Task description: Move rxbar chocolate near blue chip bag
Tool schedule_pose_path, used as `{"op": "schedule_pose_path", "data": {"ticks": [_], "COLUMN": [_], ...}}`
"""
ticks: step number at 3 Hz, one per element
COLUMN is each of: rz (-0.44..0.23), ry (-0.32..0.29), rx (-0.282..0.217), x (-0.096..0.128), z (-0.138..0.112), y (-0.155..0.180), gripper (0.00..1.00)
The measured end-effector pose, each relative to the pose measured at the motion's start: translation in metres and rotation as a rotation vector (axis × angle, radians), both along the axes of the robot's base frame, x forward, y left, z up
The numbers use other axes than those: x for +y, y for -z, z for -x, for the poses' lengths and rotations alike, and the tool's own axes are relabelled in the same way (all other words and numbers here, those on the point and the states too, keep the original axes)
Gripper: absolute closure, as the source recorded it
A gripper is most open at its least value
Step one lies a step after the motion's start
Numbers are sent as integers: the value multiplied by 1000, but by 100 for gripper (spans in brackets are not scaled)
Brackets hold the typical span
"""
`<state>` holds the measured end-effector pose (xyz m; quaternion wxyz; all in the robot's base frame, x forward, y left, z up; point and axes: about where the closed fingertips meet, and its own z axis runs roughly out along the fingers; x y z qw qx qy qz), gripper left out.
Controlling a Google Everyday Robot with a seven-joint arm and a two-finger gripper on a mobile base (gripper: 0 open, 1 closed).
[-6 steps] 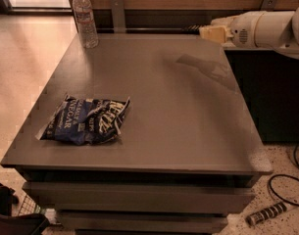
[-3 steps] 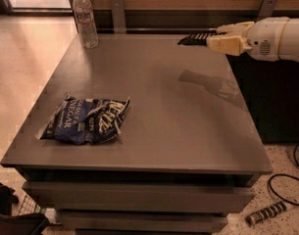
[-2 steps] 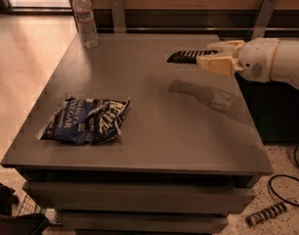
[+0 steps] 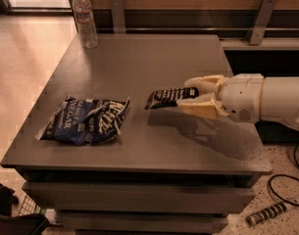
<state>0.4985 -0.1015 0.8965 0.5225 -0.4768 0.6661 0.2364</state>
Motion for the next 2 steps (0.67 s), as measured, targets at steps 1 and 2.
{"op": "schedule_pose_path", "data": {"ticks": [1, 2], "rz": [31, 30], "ry": [-73, -71], "rx": [-25, -24], "x": [18, 19], "z": [20, 19], "y": [3, 2], "gripper": [97, 74]}}
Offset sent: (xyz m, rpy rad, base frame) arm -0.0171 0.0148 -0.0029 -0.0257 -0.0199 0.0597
